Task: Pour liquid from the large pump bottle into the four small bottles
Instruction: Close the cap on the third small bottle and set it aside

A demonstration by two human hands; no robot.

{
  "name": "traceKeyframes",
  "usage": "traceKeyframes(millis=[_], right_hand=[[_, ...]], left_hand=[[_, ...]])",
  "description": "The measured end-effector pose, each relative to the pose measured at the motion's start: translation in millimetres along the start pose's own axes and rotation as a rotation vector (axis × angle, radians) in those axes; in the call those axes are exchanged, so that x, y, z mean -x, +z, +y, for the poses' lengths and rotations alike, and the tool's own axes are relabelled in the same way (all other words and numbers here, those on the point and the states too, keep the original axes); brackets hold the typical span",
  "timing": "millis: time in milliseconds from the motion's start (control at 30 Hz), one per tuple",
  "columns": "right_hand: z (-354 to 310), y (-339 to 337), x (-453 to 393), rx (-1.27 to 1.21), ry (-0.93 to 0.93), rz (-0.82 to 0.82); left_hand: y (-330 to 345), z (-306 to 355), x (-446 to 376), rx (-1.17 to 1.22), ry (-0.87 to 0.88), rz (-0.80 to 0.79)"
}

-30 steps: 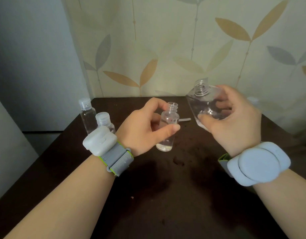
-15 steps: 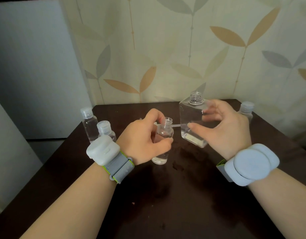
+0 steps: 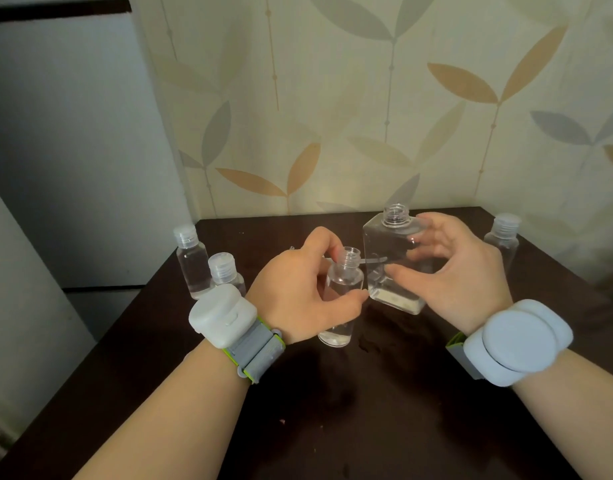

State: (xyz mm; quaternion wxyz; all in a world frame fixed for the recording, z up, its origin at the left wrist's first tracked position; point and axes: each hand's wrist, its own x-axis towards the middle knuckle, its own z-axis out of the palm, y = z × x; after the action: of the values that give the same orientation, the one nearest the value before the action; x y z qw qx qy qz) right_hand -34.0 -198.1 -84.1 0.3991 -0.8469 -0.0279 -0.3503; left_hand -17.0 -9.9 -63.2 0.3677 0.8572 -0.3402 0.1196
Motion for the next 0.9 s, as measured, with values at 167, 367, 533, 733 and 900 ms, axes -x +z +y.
traceKeyframes(millis=[167, 367, 533, 733, 900], right_hand=[[1.1, -0.3, 0.3, -0.010, 0.010, -0.036], [3.7, 1.1, 0.1, -0.017, 0.008, -0.074], [4.8, 2.2, 0.1, -0.044, 0.027, -0.099], [5.6, 2.3, -0.5, -0.039, 0.044, -0.127], [6.0, -1.3, 0.2, 0.023, 0.022, -0.135]], left_hand=[[0.6, -1.8, -0.9, 0.002, 0.005, 0.009], [0.0, -1.4, -0.2, -0.010, 0.029, 0.034], [-0.4, -1.6, 0.1, 0.000, 0.047, 0.046], [0.6, -2.1, 0.6, 0.031, 0.049, 0.051], [1.3, -2.9, -0.8, 0.030, 0.068, 0.062]])
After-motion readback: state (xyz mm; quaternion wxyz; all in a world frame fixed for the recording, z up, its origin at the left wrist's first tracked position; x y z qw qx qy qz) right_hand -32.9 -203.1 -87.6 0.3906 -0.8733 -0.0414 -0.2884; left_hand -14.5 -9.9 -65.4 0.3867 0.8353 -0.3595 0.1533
